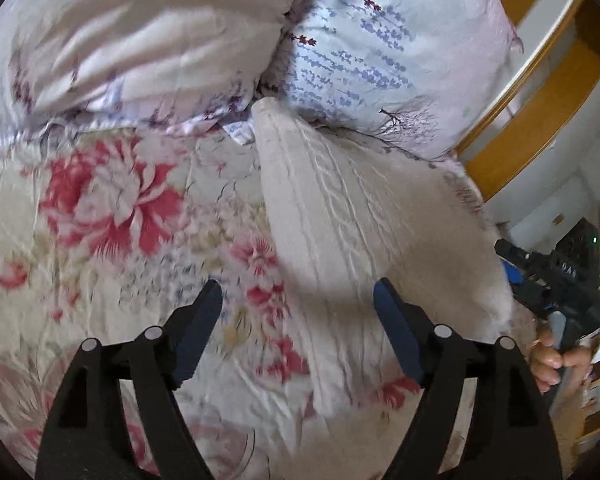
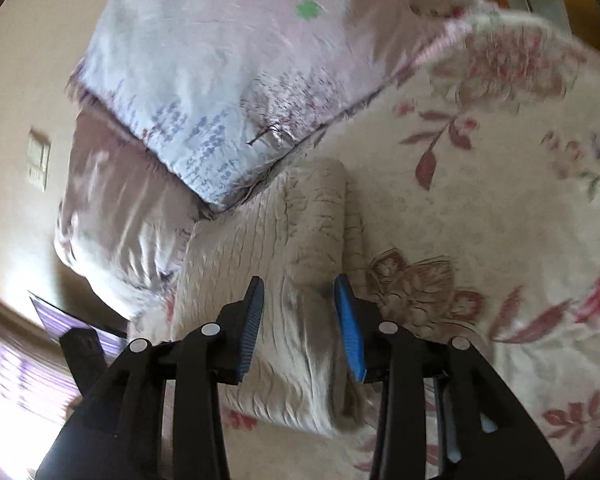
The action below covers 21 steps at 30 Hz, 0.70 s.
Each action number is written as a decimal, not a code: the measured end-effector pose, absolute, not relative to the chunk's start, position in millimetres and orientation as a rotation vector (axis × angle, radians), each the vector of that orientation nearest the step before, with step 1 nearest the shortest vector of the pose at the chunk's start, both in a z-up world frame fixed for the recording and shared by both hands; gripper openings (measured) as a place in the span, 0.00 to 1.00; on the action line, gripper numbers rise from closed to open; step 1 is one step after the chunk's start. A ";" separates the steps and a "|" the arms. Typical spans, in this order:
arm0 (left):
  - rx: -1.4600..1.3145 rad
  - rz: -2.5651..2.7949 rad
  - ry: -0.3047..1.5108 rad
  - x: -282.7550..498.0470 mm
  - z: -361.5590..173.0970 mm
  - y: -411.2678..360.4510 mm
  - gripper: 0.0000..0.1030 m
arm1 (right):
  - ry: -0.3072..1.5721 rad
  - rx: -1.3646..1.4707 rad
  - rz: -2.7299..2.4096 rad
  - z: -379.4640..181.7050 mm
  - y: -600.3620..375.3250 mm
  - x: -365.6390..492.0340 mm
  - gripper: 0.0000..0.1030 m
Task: Fold small clothes
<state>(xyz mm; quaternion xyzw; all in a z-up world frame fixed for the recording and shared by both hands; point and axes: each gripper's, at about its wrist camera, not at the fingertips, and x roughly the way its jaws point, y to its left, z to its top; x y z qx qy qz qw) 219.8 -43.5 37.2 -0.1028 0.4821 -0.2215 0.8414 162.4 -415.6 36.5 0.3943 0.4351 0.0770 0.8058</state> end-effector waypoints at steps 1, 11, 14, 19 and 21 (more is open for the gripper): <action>-0.210 -0.466 1.024 222.0 36.8 -45.7 0.76 | 0.940 0.852 0.158 33.8 -416.2 164.7 0.37; -0.104 -0.420 1.001 232.4 36.8 -69.5 0.83 | 0.969 0.854 0.154 16.8 -409.0 190.9 0.19; -0.109 -0.424 1.004 232.1 35.2 -70.1 0.84 | 0.884 0.773 0.137 32.6 -406.4 184.7 0.10; -0.117 -0.445 1.013 231.1 30.6 -73.8 0.84 | 0.897 0.719 0.044 28.1 -409.7 183.5 0.10; -0.130 -0.451 1.024 232.0 26.7 -74.2 0.85 | 0.946 0.719 0.014 9.0 -409.4 186.6 0.12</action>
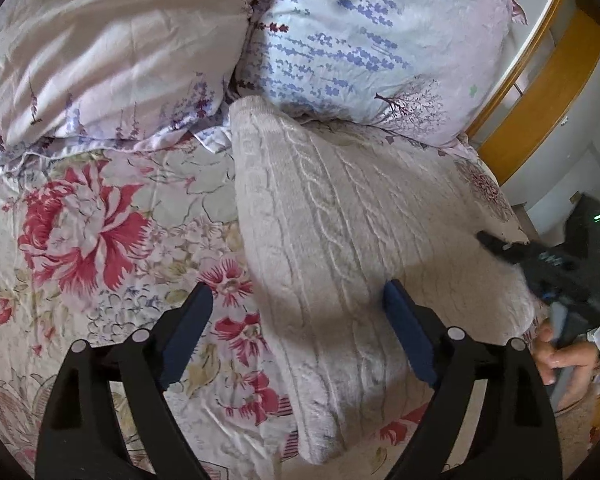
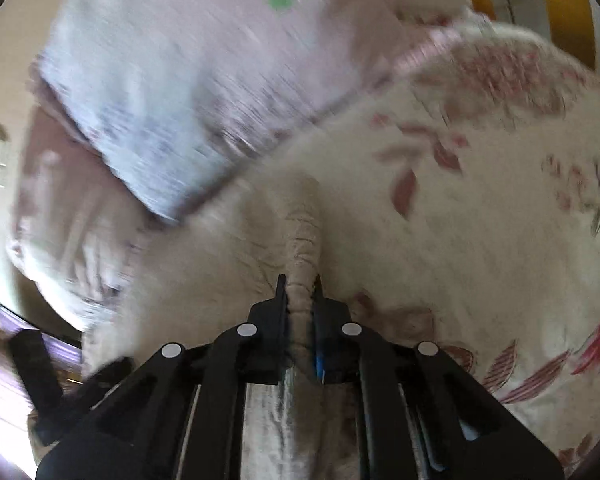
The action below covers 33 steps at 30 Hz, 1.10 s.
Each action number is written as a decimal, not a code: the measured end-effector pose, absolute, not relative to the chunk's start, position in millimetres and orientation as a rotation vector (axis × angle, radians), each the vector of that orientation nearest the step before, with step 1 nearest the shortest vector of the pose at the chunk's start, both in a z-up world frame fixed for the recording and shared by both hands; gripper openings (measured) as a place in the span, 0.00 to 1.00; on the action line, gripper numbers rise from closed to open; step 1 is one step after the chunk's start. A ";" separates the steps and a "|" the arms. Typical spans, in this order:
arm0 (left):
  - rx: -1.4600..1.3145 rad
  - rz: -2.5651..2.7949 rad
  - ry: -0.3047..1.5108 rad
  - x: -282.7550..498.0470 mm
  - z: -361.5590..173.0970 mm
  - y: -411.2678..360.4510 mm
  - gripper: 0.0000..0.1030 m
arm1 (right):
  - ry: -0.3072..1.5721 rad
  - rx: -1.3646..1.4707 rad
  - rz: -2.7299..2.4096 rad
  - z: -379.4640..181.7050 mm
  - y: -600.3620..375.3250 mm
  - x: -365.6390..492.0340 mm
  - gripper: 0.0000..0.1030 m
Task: Fold small clothes
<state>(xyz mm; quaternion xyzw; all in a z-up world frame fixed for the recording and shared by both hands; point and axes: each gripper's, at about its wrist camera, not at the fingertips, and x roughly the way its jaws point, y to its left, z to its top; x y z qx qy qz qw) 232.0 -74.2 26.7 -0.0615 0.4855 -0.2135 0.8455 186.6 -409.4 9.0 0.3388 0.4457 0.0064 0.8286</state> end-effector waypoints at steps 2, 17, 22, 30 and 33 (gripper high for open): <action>-0.160 -0.458 1.039 234.3 23.4 -73.0 0.85 | 0.943 0.719 0.009 10.7 -411.9 184.6 0.20; -0.334 -0.526 1.119 241.6 7.8 -60.2 0.85 | 0.942 0.392 0.063 32.8 -361.2 169.0 0.40; -0.427 -0.561 1.124 249.6 9.8 -49.6 0.85 | 0.914 0.561 0.130 55.8 -385.5 171.9 0.79; -0.550 -0.604 1.158 269.9 3.6 -41.6 0.79 | 1.031 0.795 0.129 31.4 -424.3 199.7 0.81; -0.569 -0.615 1.176 274.4 -0.7 -43.9 0.76 | 1.074 0.861 0.151 12.3 -431.4 208.7 0.81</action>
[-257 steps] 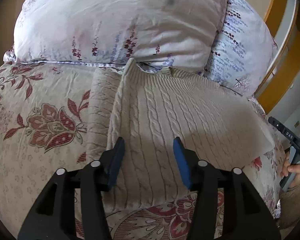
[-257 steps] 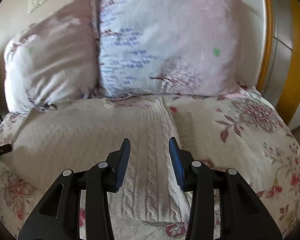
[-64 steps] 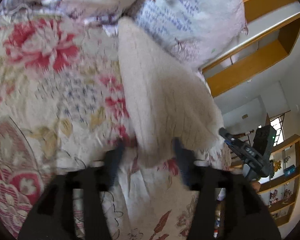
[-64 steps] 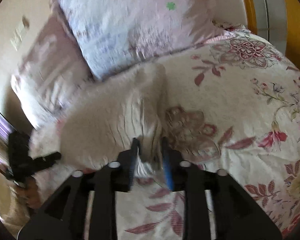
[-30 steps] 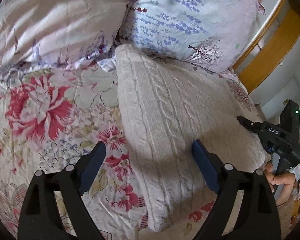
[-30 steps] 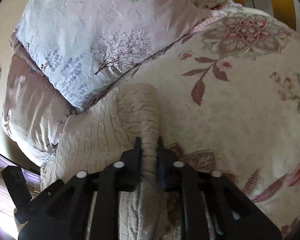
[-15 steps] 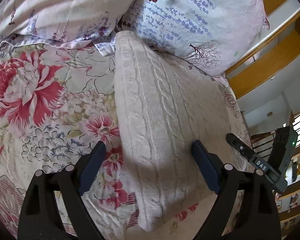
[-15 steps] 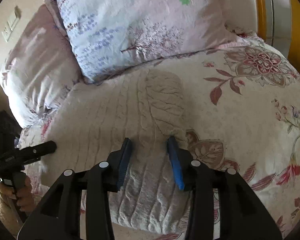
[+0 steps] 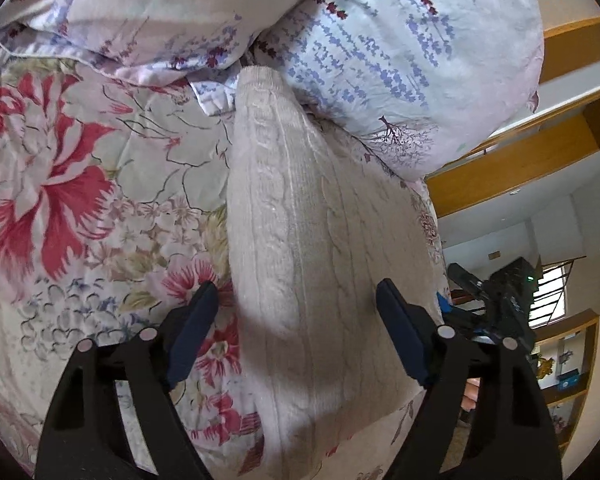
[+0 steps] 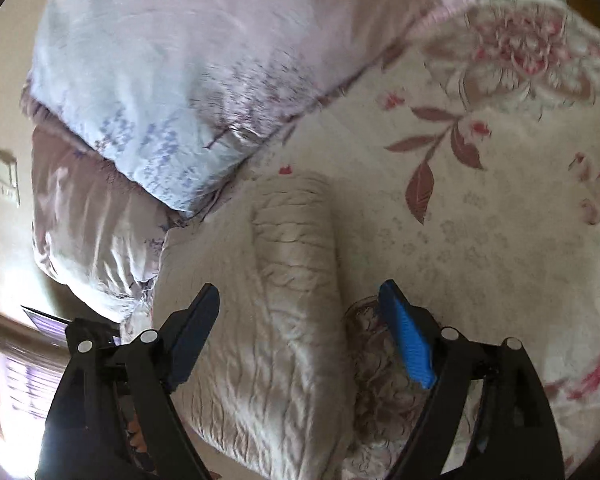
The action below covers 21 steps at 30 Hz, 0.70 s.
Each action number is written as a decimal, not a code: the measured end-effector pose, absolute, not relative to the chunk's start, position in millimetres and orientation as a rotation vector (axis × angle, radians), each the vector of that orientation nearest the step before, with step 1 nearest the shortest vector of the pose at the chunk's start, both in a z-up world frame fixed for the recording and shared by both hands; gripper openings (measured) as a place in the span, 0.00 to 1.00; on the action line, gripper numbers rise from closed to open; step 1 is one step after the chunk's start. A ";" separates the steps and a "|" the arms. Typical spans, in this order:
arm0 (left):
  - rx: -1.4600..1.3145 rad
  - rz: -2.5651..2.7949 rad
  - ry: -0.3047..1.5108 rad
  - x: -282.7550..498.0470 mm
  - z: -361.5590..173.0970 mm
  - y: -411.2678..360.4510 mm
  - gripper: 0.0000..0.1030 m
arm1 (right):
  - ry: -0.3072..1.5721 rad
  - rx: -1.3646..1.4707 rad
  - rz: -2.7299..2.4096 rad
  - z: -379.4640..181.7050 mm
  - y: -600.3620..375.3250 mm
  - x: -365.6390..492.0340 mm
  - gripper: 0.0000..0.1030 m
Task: Fold small clothes
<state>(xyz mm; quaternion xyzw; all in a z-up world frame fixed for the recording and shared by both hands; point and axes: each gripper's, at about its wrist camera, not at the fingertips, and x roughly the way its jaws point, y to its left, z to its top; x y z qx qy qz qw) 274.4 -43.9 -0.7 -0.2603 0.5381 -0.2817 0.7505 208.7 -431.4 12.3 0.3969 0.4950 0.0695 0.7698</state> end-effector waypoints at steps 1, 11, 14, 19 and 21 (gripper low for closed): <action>-0.573 -0.621 1.174 276.0 -1.4 -44.8 0.75 | 1.083 0.874 0.159 8.8 -432.1 209.5 0.81; -0.587 -0.648 1.170 289.6 -5.0 -66.2 0.72 | 1.123 0.872 0.309 -6.7 -418.4 227.9 0.66; -0.588 -0.641 1.164 294.4 -7.0 -72.0 0.65 | 1.110 0.853 0.334 -8.9 -412.8 230.4 0.56; -0.616 -0.649 1.139 287.2 -7.4 -63.4 0.42 | 1.064 0.857 0.362 -9.0 -408.2 225.3 0.31; -0.605 -0.667 1.117 283.7 -1.0 -62.5 0.38 | 1.039 0.839 0.353 -1.7 -403.8 221.8 0.29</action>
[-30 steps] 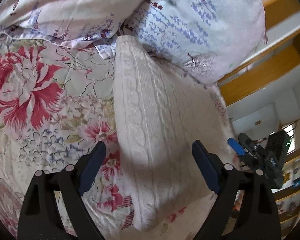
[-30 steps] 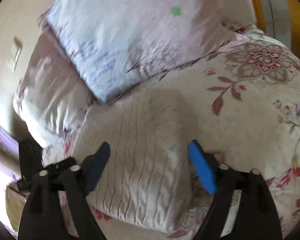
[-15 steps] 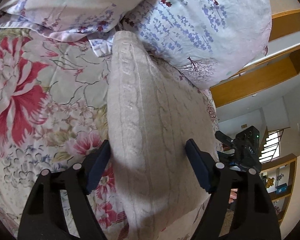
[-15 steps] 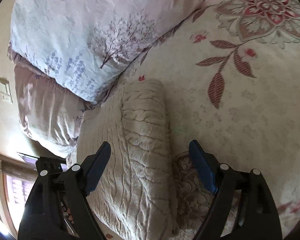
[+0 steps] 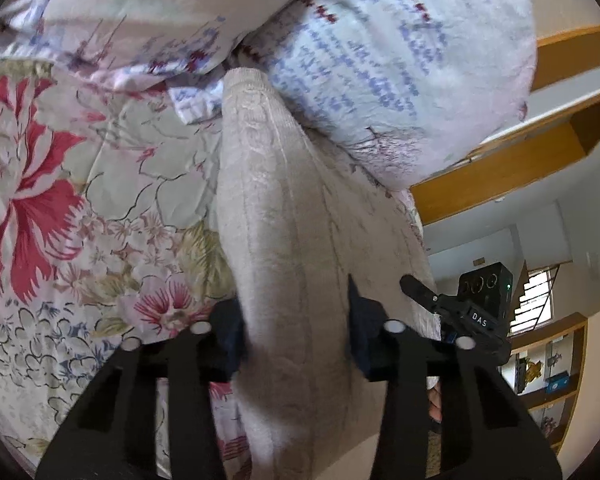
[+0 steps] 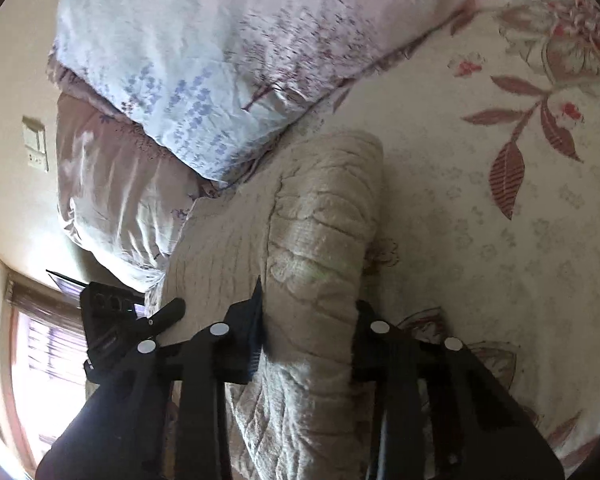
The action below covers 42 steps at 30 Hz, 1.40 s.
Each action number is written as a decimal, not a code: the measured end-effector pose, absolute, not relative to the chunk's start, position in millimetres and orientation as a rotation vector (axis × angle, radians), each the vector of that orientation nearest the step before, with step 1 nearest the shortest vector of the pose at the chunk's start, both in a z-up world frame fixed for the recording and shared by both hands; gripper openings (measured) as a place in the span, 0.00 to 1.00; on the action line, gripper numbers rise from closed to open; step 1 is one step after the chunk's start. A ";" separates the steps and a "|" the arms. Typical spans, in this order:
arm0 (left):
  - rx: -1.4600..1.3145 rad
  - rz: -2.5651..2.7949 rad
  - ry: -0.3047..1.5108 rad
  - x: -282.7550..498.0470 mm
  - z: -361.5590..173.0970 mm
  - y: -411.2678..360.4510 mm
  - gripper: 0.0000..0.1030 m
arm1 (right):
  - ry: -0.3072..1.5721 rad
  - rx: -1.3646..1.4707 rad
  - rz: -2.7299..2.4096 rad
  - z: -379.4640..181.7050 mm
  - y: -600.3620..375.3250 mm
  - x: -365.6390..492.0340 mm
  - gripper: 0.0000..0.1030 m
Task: Fold small clothes
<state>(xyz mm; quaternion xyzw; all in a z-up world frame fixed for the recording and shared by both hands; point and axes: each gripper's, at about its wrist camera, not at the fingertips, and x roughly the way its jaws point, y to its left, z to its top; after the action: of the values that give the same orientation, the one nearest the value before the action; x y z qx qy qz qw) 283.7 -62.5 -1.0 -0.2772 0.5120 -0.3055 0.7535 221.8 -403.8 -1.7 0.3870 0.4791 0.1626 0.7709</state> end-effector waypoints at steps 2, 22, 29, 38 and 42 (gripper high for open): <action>-0.620 -0.697 1.102 280.1 5.9 -58.5 0.35 | 1.006 0.851 0.366 5.7 -401.4 218.1 0.28; -0.648 -0.432 1.083 249.2 11.1 100.5 0.45 | 1.058 0.525 0.408 7.2 -223.5 241.6 0.41; -0.582 -0.404 0.968 226.7 31.5 110.6 0.53 | 1.044 0.696 0.404 11.0 -263.7 241.8 0.46; -0.208 -0.350 0.834 178.9 64.4 80.1 0.65 | 0.966 0.577 0.365 23.7 -253.1 238.0 0.10; -0.171 -0.309 0.881 182.7 53.0 76.4 0.65 | 0.979 0.474 0.248 18.5 -249.2 245.4 0.10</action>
<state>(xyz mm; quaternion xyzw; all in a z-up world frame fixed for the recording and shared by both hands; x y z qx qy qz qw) 182.7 76.4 53.0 -0.0823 0.4241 -0.1488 0.8895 245.4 -249.2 18.5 0.2249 0.4646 0.1176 0.8484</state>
